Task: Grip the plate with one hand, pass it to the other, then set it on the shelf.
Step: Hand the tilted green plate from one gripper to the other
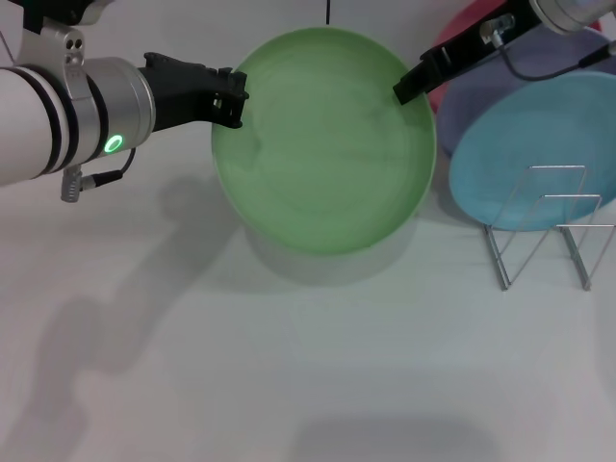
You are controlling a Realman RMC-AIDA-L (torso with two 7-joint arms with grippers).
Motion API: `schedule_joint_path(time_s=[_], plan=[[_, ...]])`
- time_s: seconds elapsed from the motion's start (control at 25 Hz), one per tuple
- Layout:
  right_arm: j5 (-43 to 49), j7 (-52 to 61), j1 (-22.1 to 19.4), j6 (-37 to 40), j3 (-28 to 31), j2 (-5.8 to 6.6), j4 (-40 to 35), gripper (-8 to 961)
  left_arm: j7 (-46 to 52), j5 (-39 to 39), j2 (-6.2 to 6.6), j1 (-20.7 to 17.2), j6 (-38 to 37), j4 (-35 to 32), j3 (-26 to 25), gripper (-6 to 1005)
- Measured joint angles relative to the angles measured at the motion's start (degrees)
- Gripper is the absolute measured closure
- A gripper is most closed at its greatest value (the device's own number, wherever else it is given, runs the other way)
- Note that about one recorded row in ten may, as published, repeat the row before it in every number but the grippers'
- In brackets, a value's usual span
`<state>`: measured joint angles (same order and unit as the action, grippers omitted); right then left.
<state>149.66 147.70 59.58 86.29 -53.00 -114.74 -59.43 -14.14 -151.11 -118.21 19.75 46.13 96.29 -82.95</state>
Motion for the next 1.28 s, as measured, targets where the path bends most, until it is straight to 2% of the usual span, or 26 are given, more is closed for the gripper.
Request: schedule_joint_path(time_s=[0.36, 0.56, 0.6, 0.64, 0.8, 0.92, 1.2, 1.28], plan=[[0.36, -0.02, -0.12, -0.58, -1.47, -0.29, -0.02, 712, -0.02, 0.26, -0.01, -0.08, 0.02, 0.15, 0.11, 959], [1.65, -1.89, -0.21, -2.21, -1.84, -0.74, -0.16, 768, -0.05, 0.94, -0.05, -0.06, -0.09, 0.17, 0.09, 959], [1.81, -2.98, -0.50, -2.79, -2.01, -1.07, -0.63, 779, -0.20, 1.42, -0.03, -0.06, -0.30, 0.17, 0.06, 959], [1.87, -4.94, -1.93, -4.30, -2.14, -2.33, -2.72, 790, -0.38, 1.88, -0.02, -0.06, -0.42, 0.17, 0.02, 959], [1.20, -7.10, -3.96, -5.84, -1.92, -3.31, -5.24, 835, -4.92, 9.22, 0.09, -0.30, -1.77, 0.09, -0.88, 959], [-1.29, -8.55, -5.46, -6.24, -1.75, -3.34, -6.18, 855, -9.20, 14.88, 0.10, -0.85, -3.45, 0.07, -1.55, 959], [-5.36, -9.23, -8.27, -4.70, -1.93, -3.62, -10.79, 887, -10.48, 16.87, -0.06, -1.01, -5.29, 1.04, -1.03, 949], [-5.43, -9.02, -8.82, -4.08, -1.99, -3.63, -12.02, 887, -11.04, 17.00, -0.13, -1.11, -5.60, 1.24, -0.89, 894]])
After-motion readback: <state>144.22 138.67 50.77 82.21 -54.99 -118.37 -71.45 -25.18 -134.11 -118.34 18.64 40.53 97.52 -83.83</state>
